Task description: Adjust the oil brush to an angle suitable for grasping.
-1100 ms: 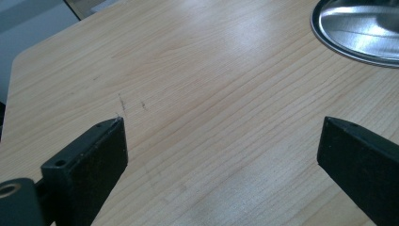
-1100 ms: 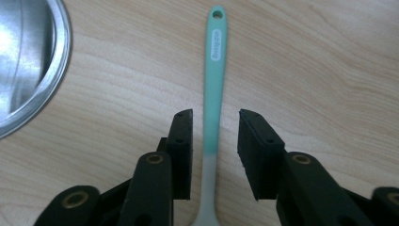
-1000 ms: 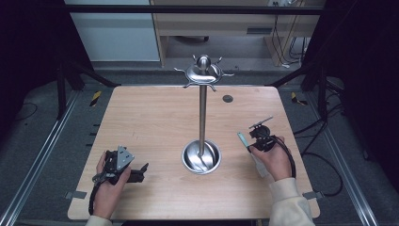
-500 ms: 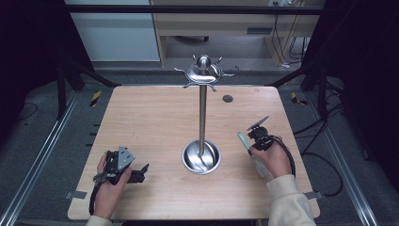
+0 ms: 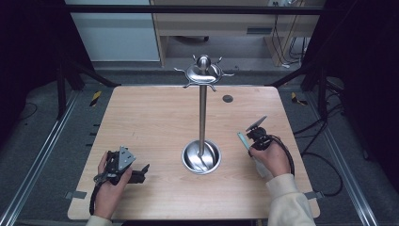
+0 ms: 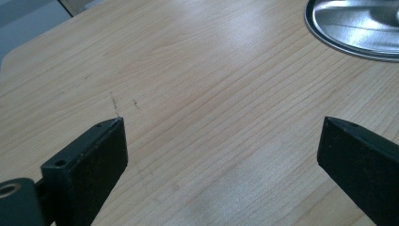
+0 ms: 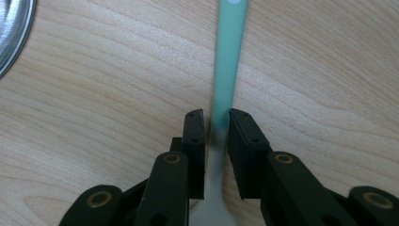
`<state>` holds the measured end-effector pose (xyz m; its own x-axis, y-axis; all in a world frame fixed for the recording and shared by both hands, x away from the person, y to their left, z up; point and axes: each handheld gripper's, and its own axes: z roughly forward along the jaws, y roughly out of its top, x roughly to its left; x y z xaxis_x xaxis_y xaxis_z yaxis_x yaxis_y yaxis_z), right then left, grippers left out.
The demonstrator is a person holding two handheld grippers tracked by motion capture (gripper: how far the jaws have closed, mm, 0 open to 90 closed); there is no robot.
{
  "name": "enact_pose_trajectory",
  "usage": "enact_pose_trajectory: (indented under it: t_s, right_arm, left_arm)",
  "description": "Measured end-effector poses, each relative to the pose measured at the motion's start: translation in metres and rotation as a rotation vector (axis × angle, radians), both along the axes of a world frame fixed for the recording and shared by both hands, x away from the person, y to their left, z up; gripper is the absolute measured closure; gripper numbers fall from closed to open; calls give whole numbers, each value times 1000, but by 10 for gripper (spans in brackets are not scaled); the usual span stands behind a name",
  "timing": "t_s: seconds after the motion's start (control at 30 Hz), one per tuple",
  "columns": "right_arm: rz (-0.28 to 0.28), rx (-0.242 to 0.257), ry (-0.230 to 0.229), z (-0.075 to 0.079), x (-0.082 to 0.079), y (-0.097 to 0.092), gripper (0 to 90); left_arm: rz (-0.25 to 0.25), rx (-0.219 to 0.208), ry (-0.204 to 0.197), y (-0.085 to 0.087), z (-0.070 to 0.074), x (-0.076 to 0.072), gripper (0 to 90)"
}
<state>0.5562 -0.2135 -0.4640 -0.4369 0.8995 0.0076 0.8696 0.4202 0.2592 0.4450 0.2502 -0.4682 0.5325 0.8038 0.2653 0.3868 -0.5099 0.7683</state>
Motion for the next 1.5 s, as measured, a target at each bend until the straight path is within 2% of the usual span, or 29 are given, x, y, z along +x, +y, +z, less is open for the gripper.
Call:
enact_pose_trajectory:
  t_s: [0.13, 0.5, 0.73, 0.87, 1.0, 1.03, 1.07, 1.1, 1.17, 1.23, 1.27, 1.3, 1.33, 1.37, 1.5]
  right_arm:
    - [-9, -19, 9, -1, 1, 1, 804]
    - [-29, -28, 14, -2, 2, 3, 816]
    - [-41, 0, -1, 3, 1, -2, 826]
    - [-51, 26, -32, 15, -4, -9, 826]
    - [-57, 58, -102, 35, -9, -15, 826]
    - [-57, 58, -102, 35, -9, -15, 826]
    - [-68, 71, -123, 41, -11, -17, 826]
    - [-63, 103, -183, 54, -15, -22, 826]
    - [-72, 166, -226, 68, -21, -27, 826]
    - [-61, 208, -280, 82, -27, -31, 826]
    - [-52, 221, -307, 89, -29, -33, 826]
    - [-52, 221, -307, 89, -29, -33, 826]
    - [-48, 248, -351, 104, -36, -36, 826]
    - [-48, 248, -351, 104, -36, -36, 826]
    - [-32, 289, -431, 129, -49, -37, 827]
  left_arm:
    - [-1, 0, 0, 0, 0, 0, 19]
    - [-2, 4, 1, -1, -1, 0, 18]
    - [-4, 6, 2, -1, 0, 0, 19]
    - [-2, -1, 1, 0, 0, 0, 19]
    - [-1, 3, 3, 0, 0, 0, 19]
    - [1, 1, 3, 0, 0, 0, 19]
    - [1, -2, 0, 0, 0, 0, 18]
    - [1, -3, -1, 0, 0, 0, 18]
    - [0, -1, 2, 0, 0, 1, 19]
    - [0, -1, 1, 0, 0, 0, 19]
    - [0, -1, 1, 0, 0, 0, 18]
    - [1, -1, 0, 0, 0, 0, 18]
    - [3, -2, 0, 0, 0, 0, 19]
    - [3, -4, 1, 0, 0, 0, 19]
    - [2, -6, 0, 1, 1, 1, 19]
